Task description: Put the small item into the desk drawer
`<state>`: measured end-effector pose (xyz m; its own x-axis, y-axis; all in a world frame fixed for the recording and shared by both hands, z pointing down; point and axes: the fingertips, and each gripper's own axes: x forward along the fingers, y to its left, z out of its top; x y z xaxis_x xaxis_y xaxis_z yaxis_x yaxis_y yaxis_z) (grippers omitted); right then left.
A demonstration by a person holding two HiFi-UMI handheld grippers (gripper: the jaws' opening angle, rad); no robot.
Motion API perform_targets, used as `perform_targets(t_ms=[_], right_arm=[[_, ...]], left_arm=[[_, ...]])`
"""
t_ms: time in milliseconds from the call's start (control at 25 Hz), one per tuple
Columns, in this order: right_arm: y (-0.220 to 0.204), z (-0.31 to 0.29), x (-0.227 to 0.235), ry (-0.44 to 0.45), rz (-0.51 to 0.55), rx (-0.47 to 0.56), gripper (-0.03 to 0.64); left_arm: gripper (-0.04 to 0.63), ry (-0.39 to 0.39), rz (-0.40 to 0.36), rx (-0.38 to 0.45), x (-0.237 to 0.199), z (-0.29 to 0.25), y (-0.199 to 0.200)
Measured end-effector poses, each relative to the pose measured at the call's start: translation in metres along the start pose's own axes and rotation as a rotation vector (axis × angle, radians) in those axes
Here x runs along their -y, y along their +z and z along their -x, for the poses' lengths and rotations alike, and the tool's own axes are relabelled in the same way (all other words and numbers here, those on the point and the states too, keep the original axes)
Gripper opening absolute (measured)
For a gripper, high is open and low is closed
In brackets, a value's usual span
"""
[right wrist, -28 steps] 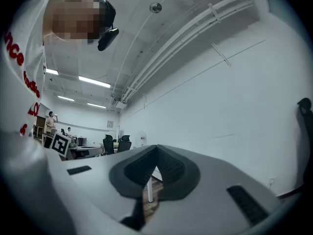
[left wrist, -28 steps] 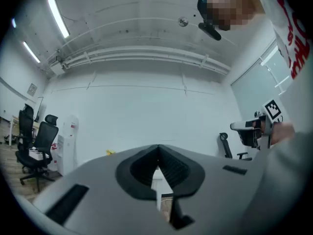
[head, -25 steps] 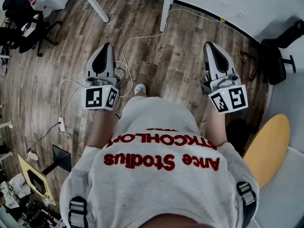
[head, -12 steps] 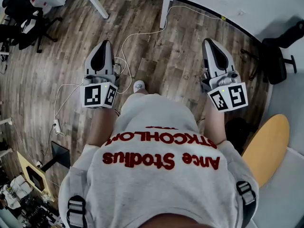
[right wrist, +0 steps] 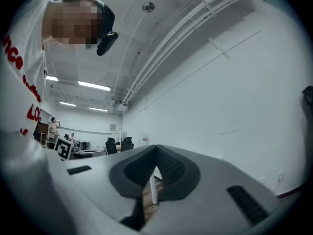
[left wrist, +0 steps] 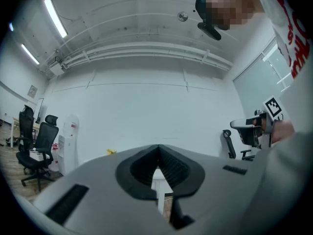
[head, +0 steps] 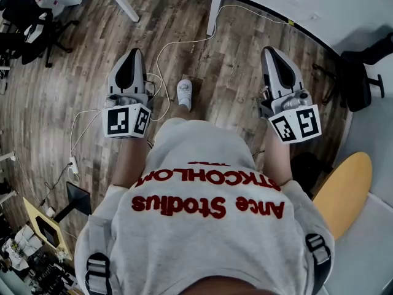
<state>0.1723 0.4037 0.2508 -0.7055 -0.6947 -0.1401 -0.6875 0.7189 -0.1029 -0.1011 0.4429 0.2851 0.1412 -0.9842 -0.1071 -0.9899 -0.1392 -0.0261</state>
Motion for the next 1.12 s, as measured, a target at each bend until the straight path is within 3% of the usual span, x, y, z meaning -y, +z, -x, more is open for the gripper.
perform_targets(t_ms=[800,1120], right_arm=[[-0.009,-0.191,0.089,-0.052,0.006,-0.025,0.005],[-0.02,-0.234,0.122,-0.075,-0.016,-0.021,0.005]], left_arm=[[0.008,-0.093,0.046,0.025,-0.096,-0.214,-0.016],[0.008,-0.121,0.034,0.024,-0.115,-0.265,-0.025]])
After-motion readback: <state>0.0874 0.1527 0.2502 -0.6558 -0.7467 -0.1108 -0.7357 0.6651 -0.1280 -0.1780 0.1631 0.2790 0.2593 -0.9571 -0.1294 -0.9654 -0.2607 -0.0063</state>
